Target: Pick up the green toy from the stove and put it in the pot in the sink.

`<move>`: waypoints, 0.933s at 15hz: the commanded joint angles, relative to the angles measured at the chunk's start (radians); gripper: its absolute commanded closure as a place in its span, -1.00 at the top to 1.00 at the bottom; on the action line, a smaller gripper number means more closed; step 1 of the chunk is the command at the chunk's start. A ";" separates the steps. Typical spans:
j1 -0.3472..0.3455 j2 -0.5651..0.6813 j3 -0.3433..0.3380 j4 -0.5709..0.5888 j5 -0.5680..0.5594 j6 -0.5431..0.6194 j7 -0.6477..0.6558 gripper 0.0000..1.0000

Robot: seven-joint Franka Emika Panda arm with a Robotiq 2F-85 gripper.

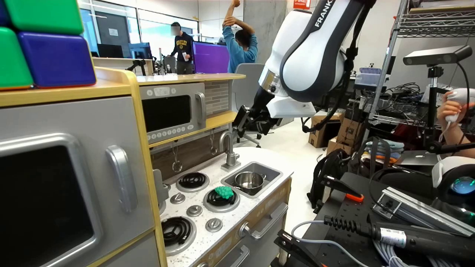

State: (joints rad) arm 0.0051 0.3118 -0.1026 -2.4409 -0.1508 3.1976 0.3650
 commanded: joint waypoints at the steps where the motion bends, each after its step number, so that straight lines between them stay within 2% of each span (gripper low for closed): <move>1: 0.058 0.042 -0.076 0.034 -0.069 -0.024 -0.051 1.00; 3: 0.064 0.098 -0.085 0.086 -0.128 -0.092 -0.094 1.00; 5: 0.119 0.171 -0.137 0.169 -0.189 -0.159 -0.095 1.00; 6: 0.150 0.207 -0.152 0.208 -0.142 -0.180 -0.167 1.00; 8: 0.175 0.287 -0.170 0.299 -0.169 -0.201 -0.213 1.00; 14: 0.145 0.457 -0.087 0.566 -0.183 -0.330 -0.443 1.00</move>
State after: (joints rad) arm 0.1610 0.6852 -0.2154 -2.0155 -0.3077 2.9609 0.0175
